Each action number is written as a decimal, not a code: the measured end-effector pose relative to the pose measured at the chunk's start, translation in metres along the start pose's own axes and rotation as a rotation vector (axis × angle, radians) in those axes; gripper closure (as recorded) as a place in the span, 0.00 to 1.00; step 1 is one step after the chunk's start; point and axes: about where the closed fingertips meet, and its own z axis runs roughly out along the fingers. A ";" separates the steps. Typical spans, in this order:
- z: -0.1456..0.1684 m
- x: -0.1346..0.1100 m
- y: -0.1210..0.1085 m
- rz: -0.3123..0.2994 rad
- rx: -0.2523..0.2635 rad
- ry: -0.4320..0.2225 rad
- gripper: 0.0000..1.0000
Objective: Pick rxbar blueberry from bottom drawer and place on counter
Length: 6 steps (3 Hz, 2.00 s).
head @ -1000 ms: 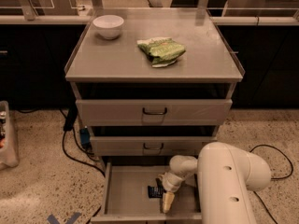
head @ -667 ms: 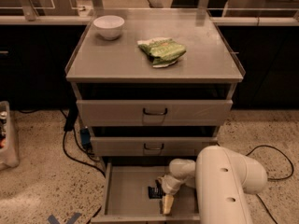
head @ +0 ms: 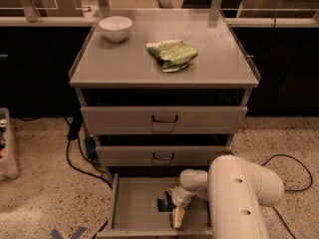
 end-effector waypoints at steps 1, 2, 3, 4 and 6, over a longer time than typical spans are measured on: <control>-0.016 -0.024 -0.025 -0.091 0.028 -0.001 0.00; -0.010 -0.021 -0.024 -0.091 0.030 0.009 0.00; 0.032 0.011 -0.043 -0.094 0.025 0.040 0.00; 0.034 0.013 -0.038 -0.088 0.020 0.039 0.00; 0.034 0.013 -0.038 -0.088 0.020 0.039 0.41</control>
Offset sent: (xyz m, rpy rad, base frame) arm 0.0420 0.0268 0.0384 0.0209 -0.0931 0.1075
